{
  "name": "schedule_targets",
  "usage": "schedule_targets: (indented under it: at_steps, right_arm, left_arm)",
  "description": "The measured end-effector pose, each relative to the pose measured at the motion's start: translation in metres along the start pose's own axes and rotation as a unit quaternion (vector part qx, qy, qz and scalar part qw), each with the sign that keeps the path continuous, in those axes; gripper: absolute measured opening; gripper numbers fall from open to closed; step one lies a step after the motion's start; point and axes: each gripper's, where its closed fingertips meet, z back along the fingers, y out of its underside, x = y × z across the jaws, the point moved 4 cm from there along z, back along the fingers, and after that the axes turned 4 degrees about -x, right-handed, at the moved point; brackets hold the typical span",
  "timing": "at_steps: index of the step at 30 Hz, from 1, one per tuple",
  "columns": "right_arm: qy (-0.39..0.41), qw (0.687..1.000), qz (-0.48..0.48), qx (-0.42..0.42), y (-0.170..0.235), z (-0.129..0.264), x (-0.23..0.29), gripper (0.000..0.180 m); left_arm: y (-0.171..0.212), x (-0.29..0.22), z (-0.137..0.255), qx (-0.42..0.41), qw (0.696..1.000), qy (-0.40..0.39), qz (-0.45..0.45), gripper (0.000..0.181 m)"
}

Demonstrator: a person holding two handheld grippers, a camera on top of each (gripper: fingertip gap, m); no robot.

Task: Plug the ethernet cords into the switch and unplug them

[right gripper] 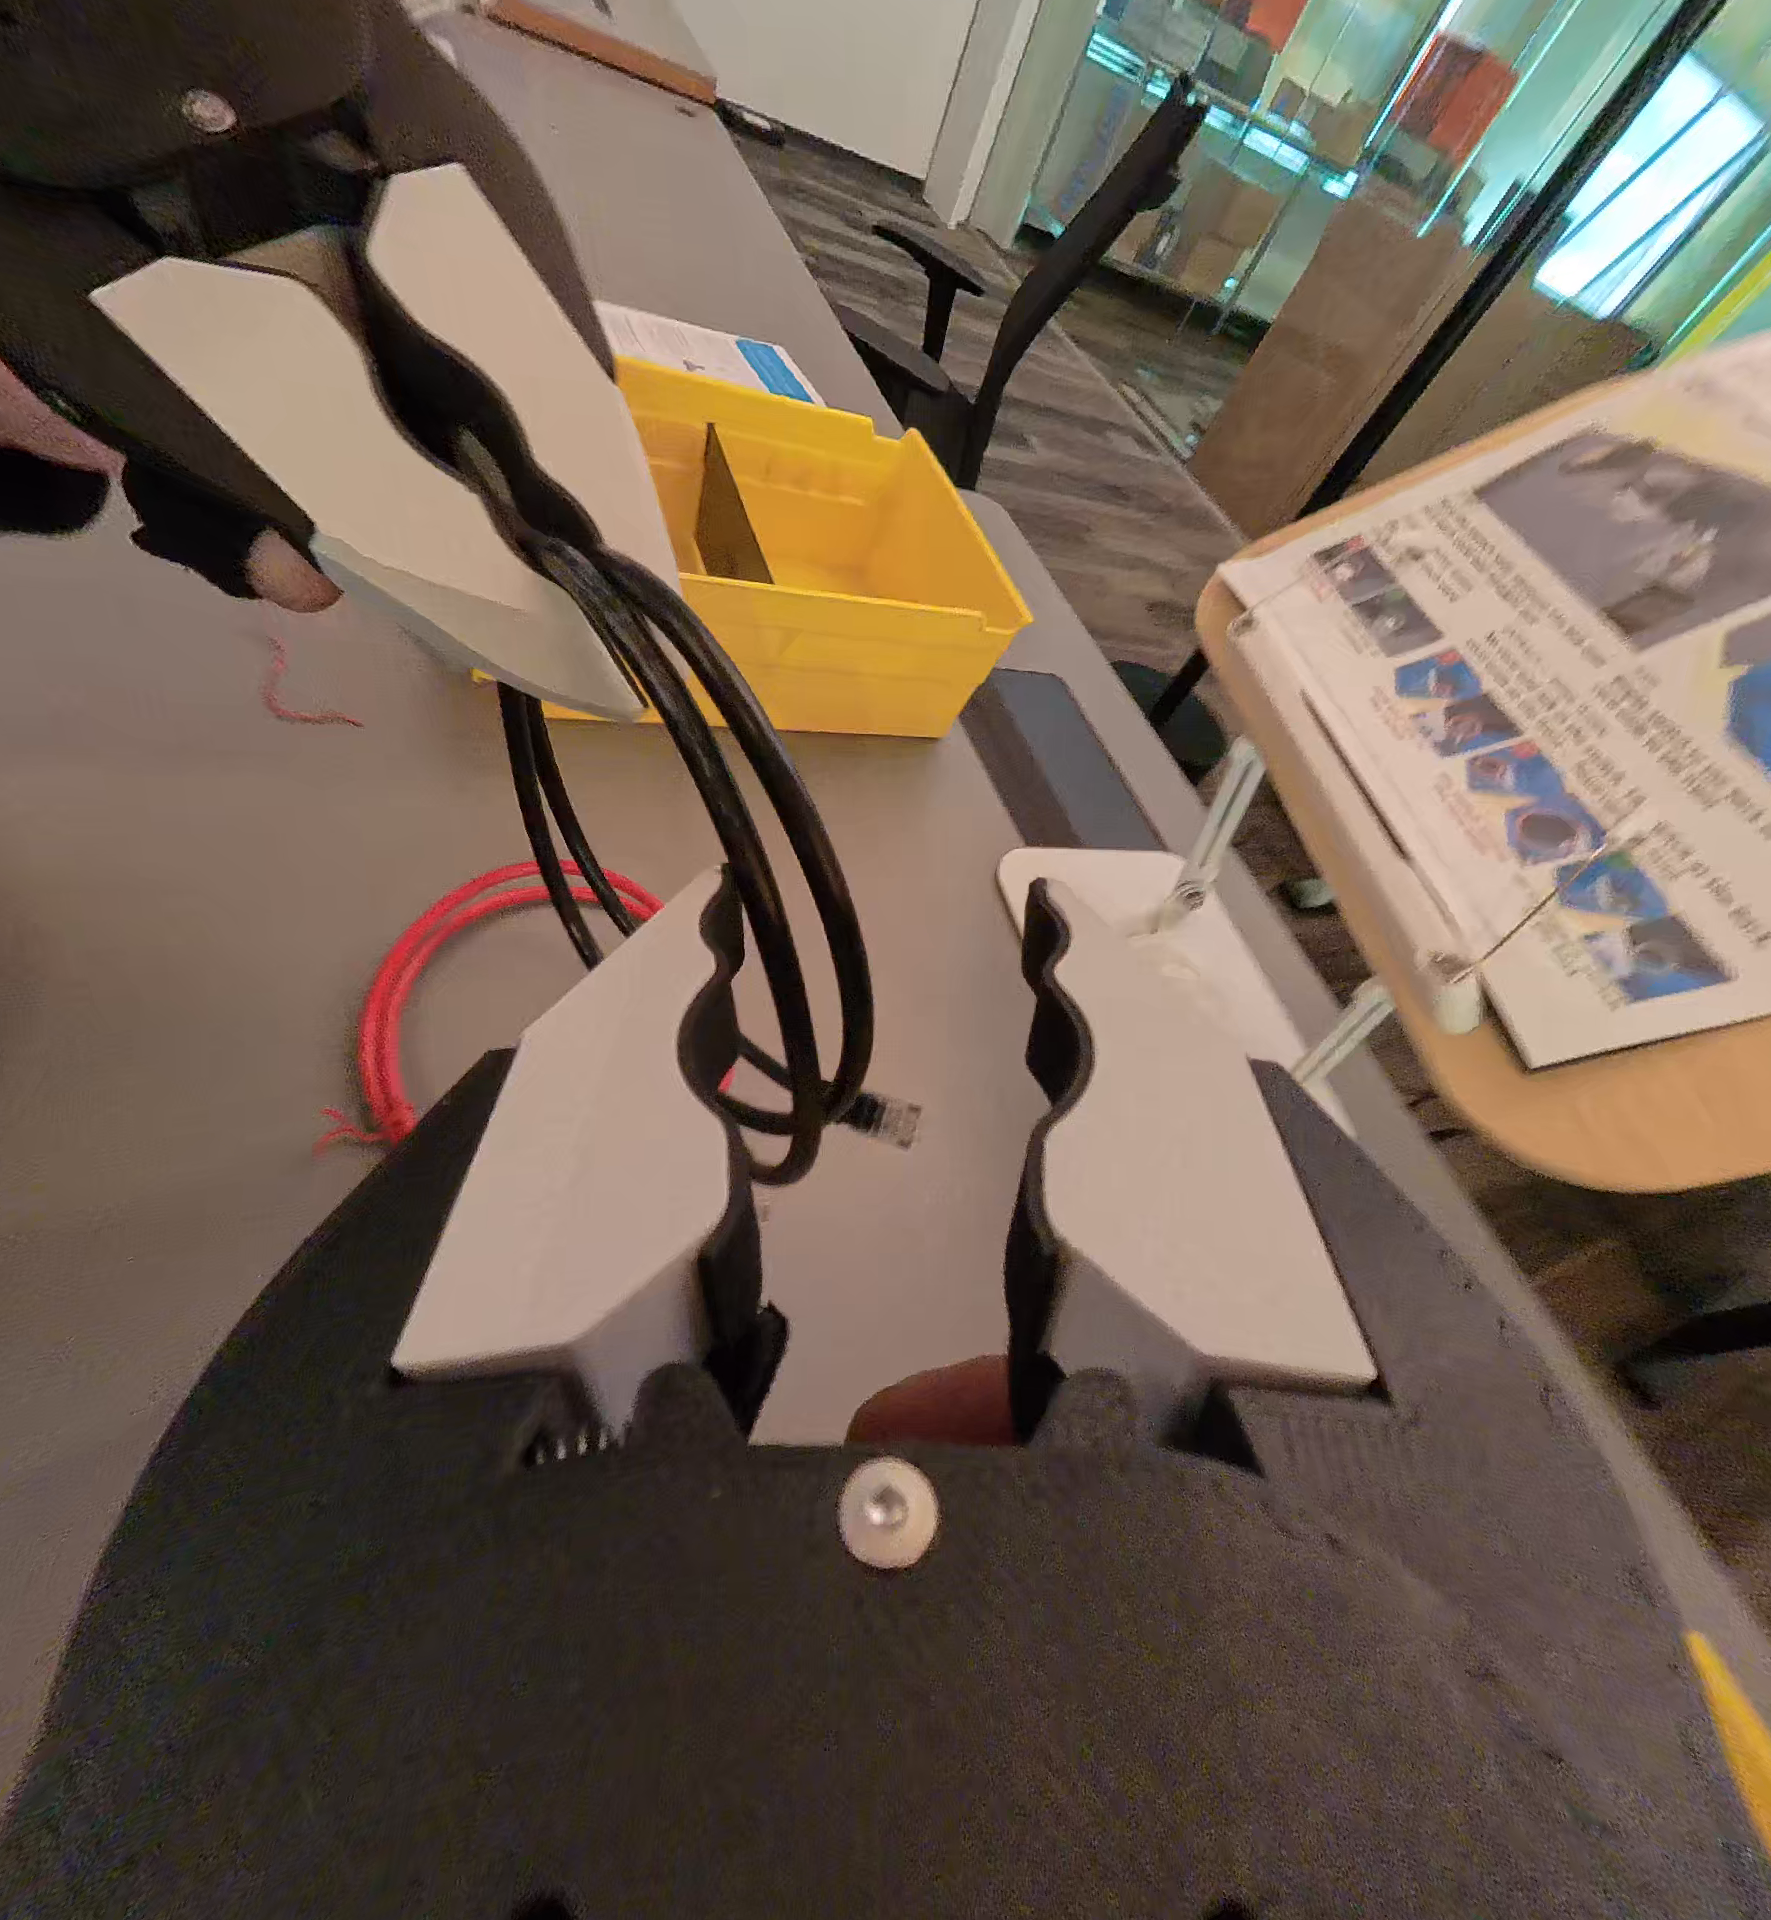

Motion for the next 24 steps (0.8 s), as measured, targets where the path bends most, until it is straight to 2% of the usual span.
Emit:
schedule_targets:
  at_steps: [4, 8, 11, 20, 24]
  right_arm:
    - [-0.044, 0.996, -0.076, 0.017, 0.023, 0.0, -0.002, 0.05]
    - [-0.081, 0.99, -0.116, 0.013, 0.036, -0.006, 0.004, 0.036]
    - [-0.087, 0.991, -0.1, 0.018, 0.039, -0.01, 0.007, 0.001]
    - [-0.066, 0.994, -0.076, 0.035, 0.035, -0.001, 0.0, 0.0]
    - [-0.062, 0.994, -0.054, 0.069, 0.037, 0.001, 0.003, 0.0]
  left_arm:
    - [-0.004, -0.001, 0.003, -0.032, 0.999, -0.005, 0.043, 0.006]
    - [-0.012, -0.007, 0.006, -0.089, 0.993, 0.002, 0.081, 0.006]
    - [-0.014, -0.011, 0.007, -0.112, 0.988, 0.011, 0.105, 0.007]
    - [0.004, -0.018, 0.01, -0.09, 0.989, 0.028, 0.115, 0.01]
    - [0.016, -0.025, 0.013, -0.062, 0.991, 0.042, 0.113, 0.024]
